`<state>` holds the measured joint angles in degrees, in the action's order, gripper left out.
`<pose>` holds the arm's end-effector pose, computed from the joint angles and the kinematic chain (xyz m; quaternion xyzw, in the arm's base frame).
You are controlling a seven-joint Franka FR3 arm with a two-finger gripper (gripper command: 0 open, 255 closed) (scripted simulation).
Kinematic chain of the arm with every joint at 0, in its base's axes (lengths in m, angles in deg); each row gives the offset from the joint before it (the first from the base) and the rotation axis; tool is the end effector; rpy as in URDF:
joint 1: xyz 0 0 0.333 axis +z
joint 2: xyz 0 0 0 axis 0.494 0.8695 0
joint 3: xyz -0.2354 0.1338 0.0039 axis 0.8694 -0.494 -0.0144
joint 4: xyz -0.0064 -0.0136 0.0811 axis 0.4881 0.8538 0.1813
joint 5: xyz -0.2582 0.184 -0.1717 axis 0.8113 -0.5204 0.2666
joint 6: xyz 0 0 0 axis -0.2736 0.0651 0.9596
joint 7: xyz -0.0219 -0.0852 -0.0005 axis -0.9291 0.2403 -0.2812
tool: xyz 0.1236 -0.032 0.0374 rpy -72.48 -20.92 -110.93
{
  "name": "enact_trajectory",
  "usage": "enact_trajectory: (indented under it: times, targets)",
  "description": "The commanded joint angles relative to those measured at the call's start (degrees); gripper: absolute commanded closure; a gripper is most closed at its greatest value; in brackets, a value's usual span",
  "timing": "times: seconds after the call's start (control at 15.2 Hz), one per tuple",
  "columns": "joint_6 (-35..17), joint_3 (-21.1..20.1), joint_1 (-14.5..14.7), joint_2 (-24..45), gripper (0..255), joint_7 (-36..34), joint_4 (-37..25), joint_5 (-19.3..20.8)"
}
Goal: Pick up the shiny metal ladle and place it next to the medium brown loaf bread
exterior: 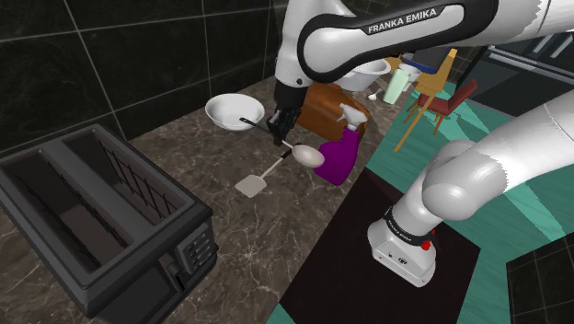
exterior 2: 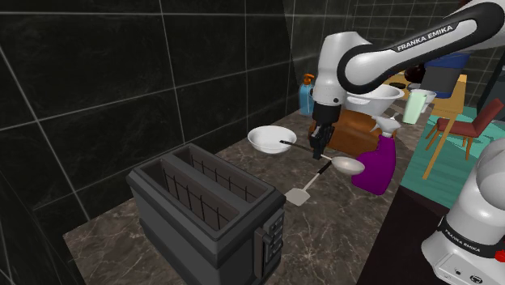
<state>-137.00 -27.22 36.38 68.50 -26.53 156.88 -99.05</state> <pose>0.3765 0.1805 0.3745 -0.9938 -0.0943 0.0186 0.0562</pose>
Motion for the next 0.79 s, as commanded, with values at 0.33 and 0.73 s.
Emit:
enact_trajectory:
  times: [0.33, 0.73]
  targets:
    - [-5.94, -0.66, 0.08, 2.70, 255, 0.49, 3.25, -0.34]
    - [-11.25, -1.24, 0.13, 5.69, 255, 0.83, 5.60, -0.53]
